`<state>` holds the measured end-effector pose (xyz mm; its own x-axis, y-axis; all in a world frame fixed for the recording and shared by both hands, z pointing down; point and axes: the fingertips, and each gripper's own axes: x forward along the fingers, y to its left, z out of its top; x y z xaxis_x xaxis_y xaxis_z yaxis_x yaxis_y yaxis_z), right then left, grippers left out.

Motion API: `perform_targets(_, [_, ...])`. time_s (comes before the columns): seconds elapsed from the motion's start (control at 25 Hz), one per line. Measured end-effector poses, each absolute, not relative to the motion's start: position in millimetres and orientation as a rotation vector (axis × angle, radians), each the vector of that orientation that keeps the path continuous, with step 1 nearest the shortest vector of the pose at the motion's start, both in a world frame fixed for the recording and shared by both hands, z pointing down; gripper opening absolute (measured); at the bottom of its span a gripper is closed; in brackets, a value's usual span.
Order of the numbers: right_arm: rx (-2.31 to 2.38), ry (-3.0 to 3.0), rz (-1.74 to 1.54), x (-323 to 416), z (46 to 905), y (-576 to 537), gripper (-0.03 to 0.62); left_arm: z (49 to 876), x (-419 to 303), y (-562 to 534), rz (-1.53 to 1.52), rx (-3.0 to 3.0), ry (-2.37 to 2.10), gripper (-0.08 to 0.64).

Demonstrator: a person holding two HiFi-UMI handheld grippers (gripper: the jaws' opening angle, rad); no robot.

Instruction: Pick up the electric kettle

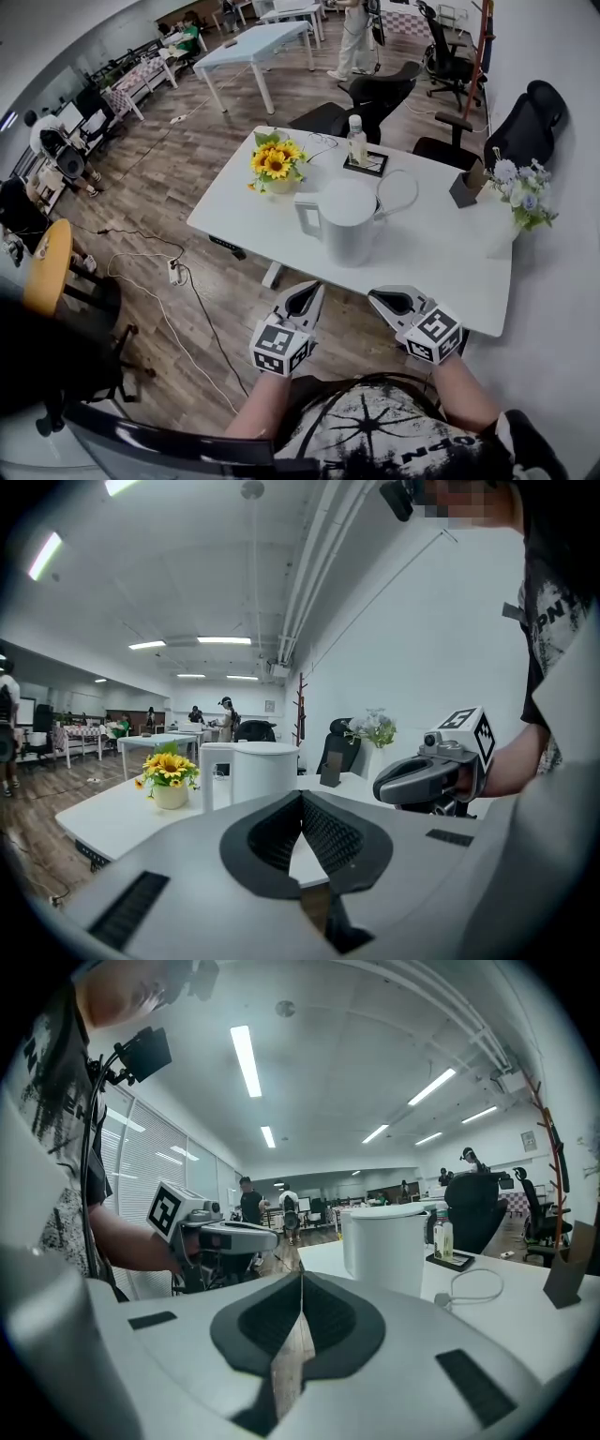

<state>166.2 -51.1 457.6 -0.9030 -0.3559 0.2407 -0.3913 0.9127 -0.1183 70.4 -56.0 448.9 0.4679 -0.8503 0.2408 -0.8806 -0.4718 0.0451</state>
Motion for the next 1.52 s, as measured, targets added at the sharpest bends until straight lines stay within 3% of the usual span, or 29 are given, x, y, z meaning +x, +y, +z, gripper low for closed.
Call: perform_targets(1.52, [1.041,-2.661,0.299,110.6,484.6,-157.7,0.023,475.6,-25.1,-204.0,0.433,2.786,-1.187,0.009])
